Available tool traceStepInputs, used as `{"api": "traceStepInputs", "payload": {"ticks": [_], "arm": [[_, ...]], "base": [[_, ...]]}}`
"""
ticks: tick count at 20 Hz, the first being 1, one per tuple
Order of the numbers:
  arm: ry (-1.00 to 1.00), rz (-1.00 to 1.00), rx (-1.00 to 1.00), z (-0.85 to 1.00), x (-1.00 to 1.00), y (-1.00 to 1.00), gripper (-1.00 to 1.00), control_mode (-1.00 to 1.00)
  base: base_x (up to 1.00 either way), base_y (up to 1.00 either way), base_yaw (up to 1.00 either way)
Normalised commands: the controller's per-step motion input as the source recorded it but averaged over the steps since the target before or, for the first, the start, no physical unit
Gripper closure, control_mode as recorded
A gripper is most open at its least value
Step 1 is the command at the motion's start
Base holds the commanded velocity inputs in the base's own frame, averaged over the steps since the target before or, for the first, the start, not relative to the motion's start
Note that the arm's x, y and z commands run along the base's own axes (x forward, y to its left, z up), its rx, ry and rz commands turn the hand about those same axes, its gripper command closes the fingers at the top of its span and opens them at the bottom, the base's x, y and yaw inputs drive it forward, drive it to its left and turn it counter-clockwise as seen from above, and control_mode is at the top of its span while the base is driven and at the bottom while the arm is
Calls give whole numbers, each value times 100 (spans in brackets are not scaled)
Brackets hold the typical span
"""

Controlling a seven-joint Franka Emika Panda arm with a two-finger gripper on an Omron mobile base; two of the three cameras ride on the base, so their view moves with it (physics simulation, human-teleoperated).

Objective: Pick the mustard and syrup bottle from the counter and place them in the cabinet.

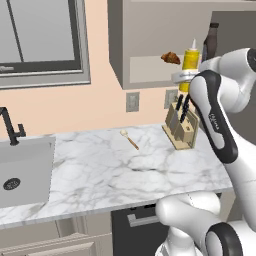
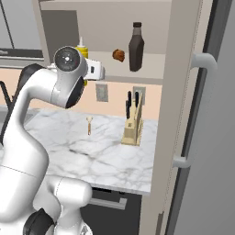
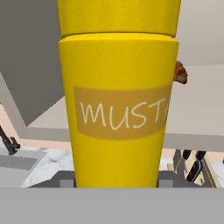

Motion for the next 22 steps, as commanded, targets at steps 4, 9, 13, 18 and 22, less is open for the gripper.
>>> {"api": "traceStepInputs", "payload": {"ticks": [4,9,13,18,22], "arm": [[0,0,1,16,18,9,100,-100],[-2,2,0,7,23,8,100,-100],[-7,1,0,0,18,8,100,-100],[-6,1,0,-3,22,9,100,-100],[-4,2,0,-12,25,11,100,-100]], "base": [[0,0,0],[0,0,0],[0,0,0],[0,0,0],[0,0,0]]}}
